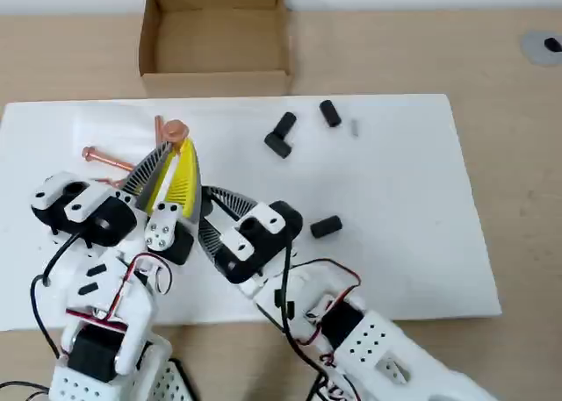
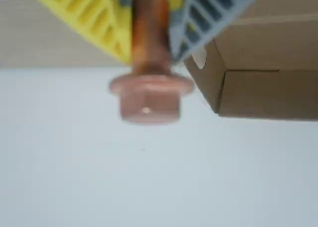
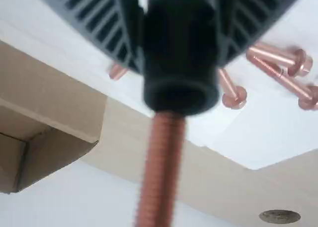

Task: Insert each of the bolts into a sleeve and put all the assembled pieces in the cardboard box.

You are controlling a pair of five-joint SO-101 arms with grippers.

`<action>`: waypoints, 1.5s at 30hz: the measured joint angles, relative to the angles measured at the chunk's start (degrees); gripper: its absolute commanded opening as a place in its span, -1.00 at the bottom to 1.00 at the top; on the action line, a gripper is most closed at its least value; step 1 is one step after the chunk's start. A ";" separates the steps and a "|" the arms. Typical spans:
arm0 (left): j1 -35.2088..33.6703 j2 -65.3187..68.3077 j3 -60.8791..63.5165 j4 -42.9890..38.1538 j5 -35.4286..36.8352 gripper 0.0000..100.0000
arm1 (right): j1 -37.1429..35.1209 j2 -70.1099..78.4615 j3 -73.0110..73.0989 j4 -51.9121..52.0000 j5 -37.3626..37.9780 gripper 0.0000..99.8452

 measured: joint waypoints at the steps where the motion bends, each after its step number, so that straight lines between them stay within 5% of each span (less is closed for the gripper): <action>1: -0.09 0.00 -0.09 1.14 0.00 -0.99 | 0.00 0.09 0.09 0.09 0.00 -0.98; 17: 5.71 -0.09 -12.22 24.44 3.08 -0.99 | 2.46 0.00 0.26 0.00 0.00 -0.98; 35: 6.68 -0.09 -14.24 30.07 -0.26 -0.98 | 2.46 0.09 0.35 0.09 0.09 -0.98; 45: 6.77 -0.09 -14.07 31.03 0.09 -0.77 | 2.99 -0.26 0.18 0.00 -0.09 -0.98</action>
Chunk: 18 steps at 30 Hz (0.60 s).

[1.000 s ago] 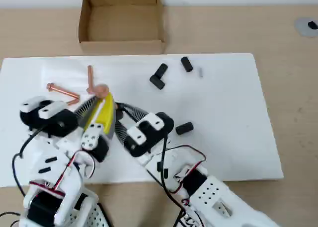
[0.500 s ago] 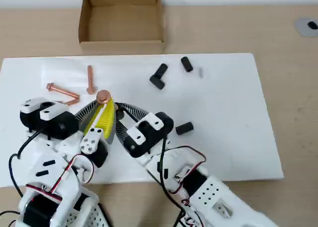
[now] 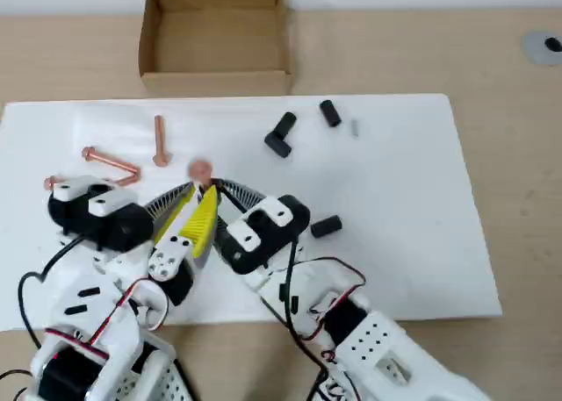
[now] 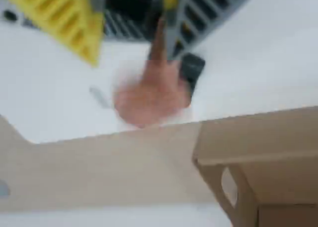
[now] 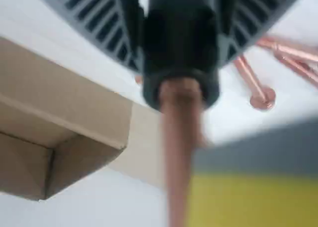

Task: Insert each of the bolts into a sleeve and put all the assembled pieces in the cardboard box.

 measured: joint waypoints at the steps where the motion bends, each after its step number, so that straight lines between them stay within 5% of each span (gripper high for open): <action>1: -0.44 0.09 0.00 0.09 0.00 -0.77 | 0.09 0.00 0.00 0.00 0.09 -0.98; 18: -12.40 0.00 -4.48 0.09 5.63 -0.63 | 2.81 -0.18 -0.18 0.00 0.09 -0.98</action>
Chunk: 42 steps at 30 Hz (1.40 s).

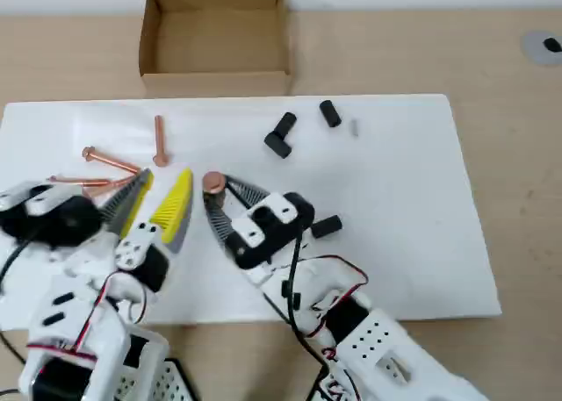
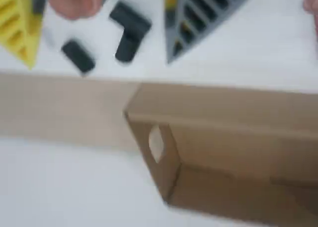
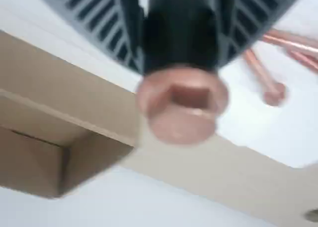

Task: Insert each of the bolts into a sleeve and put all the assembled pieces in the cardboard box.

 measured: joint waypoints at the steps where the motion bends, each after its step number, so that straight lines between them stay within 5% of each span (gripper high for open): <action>1: -0.26 0.00 -0.79 0.00 0.00 -0.63 | 1.23 0.00 -0.53 0.00 0.00 -0.98; 10: -0.44 -0.09 -4.57 7.65 -12.13 -0.71 | 12.75 6.15 -14.33 1.41 -0.53 -0.98; 19: -1.49 -0.09 -4.57 14.15 -29.98 -0.71 | 15.30 32.79 -41.85 1.49 -1.41 -0.98; 27: -8.79 -0.09 -2.73 13.19 -29.98 -0.71 | 18.90 58.81 -66.02 1.49 -1.49 -0.98; 42: -9.23 -0.09 5.89 13.19 -28.66 -0.71 | 21.10 104.00 -108.84 2.55 -1.49 -0.98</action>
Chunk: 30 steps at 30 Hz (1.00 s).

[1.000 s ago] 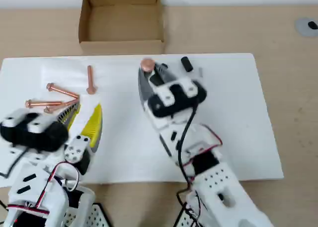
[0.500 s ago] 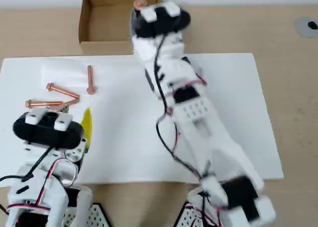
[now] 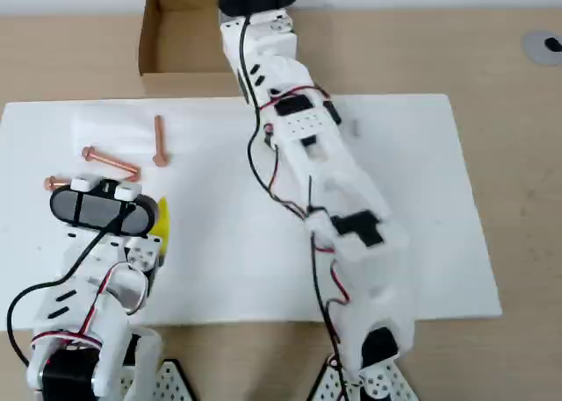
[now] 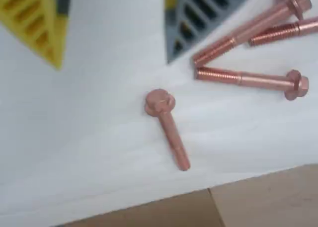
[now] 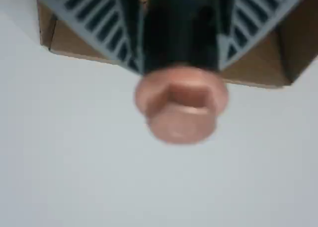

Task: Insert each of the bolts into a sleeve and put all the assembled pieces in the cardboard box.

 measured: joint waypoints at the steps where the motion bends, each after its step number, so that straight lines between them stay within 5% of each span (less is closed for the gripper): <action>1: 0.00 0.00 0.18 0.00 0.09 -0.71 | 0.09 2.73 -3.08 0.88 0.00 -0.98; 9: -0.18 0.00 1.23 0.00 0.09 -0.71 | 1.76 20.13 -24.44 7.03 0.00 -0.96; 15: -0.18 0.00 3.08 0.00 0.09 -0.71 | 2.11 31.12 -36.75 11.08 0.00 -0.68; 30: -0.18 0.00 4.22 0.00 0.09 -0.71 | 2.11 44.92 -57.58 20.92 -0.09 -0.67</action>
